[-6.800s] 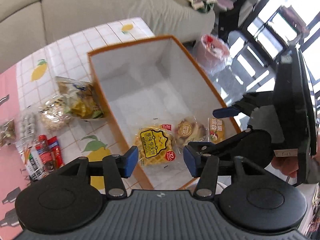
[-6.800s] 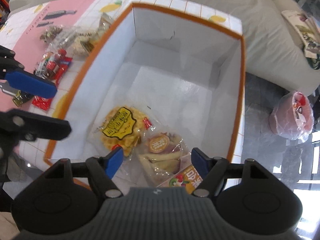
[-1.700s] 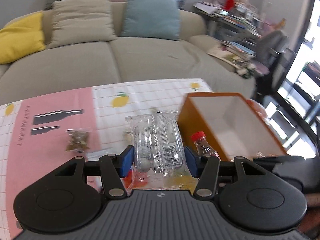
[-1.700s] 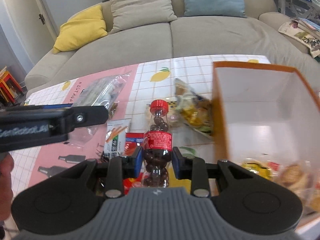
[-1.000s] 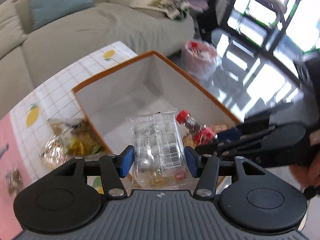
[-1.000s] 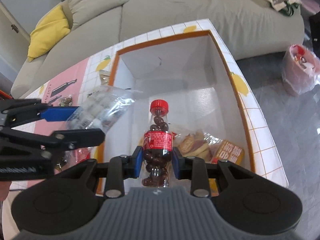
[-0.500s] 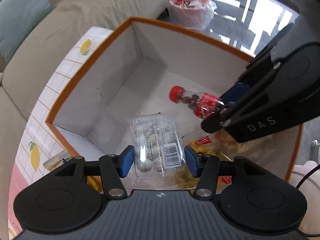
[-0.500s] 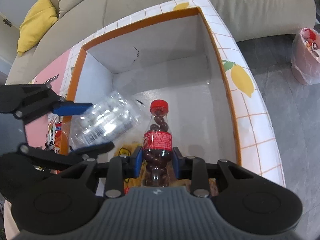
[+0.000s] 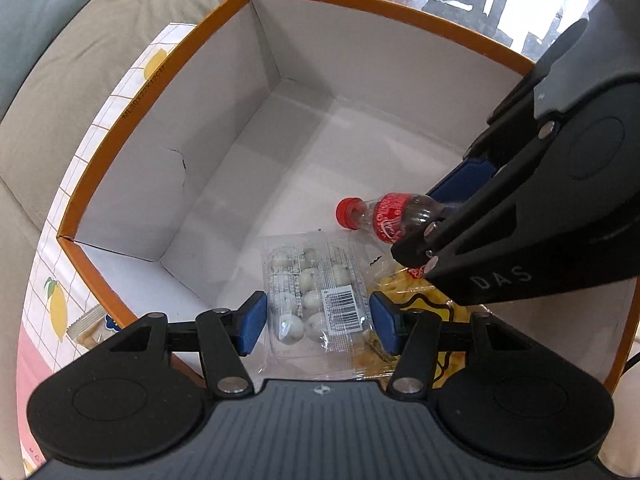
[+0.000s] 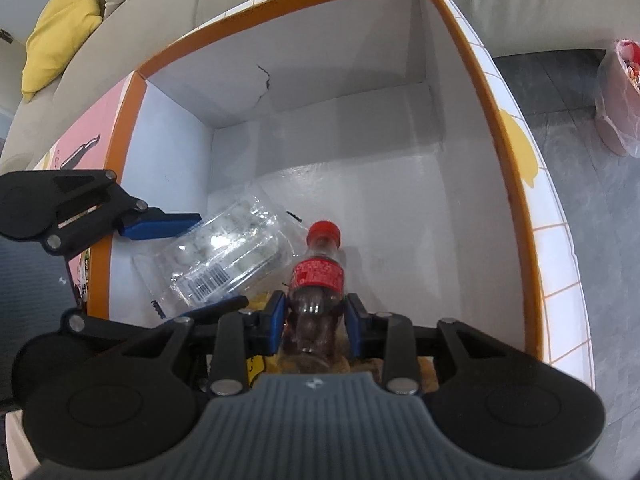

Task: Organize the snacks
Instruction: 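Carry the bottle and egg pack into the orange box and release them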

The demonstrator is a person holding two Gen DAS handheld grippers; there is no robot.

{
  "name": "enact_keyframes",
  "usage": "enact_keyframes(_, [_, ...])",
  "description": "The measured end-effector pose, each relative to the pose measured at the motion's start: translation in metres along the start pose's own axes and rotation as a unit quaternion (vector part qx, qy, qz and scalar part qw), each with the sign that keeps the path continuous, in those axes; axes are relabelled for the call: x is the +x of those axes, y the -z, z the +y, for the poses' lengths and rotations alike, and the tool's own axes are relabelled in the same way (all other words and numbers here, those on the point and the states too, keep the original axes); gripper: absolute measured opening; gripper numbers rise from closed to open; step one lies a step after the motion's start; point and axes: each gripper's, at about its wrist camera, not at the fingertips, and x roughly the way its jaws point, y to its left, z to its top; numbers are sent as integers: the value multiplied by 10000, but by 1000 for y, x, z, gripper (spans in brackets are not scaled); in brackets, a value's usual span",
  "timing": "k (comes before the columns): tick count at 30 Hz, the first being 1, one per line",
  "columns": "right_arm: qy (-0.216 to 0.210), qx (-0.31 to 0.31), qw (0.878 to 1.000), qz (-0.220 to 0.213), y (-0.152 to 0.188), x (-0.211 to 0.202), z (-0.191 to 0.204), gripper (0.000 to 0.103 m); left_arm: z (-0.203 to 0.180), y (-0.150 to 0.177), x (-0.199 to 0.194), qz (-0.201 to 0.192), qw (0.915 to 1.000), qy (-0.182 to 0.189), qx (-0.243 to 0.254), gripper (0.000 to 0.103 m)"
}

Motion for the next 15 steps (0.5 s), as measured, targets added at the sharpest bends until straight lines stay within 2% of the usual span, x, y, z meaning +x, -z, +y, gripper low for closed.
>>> enact_keyframes(7, [52, 29, 10000, -26, 2, -10, 1, 34, 0, 0, -12, -16, 10000, 0, -69, 70])
enact_keyframes(11, [127, -17, 9999, -69, 4, -19, 4, 34, 3, 6, -22, -107, 9998, 35, -157, 71])
enact_keyframes(15, [214, -72, 9997, -106, 5, -18, 11, 34, 7, 6, -30, -217, 9994, 68, -250, 75])
